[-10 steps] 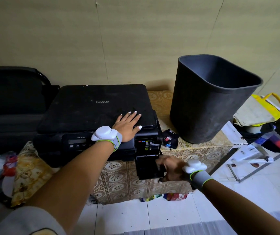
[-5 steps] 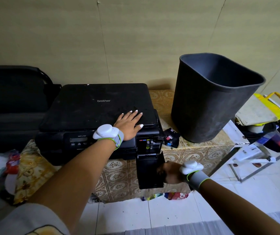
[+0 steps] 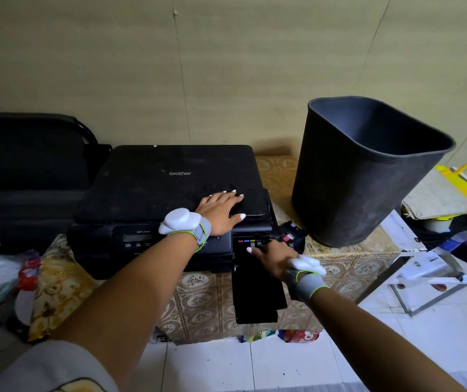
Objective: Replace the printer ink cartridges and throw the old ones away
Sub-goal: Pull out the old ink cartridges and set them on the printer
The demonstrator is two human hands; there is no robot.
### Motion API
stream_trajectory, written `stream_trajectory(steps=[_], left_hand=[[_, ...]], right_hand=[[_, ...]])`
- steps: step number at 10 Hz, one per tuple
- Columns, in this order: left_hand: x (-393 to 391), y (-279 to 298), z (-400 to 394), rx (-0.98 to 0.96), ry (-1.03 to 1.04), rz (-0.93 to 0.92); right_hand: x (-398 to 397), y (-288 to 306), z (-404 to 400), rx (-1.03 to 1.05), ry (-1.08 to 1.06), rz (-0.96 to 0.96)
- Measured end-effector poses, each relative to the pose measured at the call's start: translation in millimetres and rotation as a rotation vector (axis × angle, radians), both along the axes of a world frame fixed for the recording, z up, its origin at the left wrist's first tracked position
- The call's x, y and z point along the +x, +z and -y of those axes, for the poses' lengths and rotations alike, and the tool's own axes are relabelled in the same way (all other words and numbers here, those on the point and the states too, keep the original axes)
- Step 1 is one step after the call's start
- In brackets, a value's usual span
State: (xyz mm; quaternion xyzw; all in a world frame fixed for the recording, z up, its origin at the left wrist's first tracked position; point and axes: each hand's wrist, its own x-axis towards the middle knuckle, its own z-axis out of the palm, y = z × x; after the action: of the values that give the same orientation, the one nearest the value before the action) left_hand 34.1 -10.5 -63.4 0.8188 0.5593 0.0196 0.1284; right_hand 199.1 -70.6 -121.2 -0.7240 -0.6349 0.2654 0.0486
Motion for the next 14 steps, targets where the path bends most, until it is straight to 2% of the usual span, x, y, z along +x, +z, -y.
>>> stream_trajectory(steps=[3,6,11,14], left_hand=[[-1,-1,-2,-0.026,0.014,0.030],[1,0,0,-0.022,0.019,0.033],[1,-1,0,-0.029,0.022,0.023],[1,-1,1,-0.023,0.024,0.025]], right_hand=[[-5,-8,-10,-0.004,-0.112,0.016],[-3,-3,-13,-0.044,-0.123,0.029],[9,-6,2,-0.058,0.040,0.014],[19,-5,-6,-0.014,-0.112,-0.004]])
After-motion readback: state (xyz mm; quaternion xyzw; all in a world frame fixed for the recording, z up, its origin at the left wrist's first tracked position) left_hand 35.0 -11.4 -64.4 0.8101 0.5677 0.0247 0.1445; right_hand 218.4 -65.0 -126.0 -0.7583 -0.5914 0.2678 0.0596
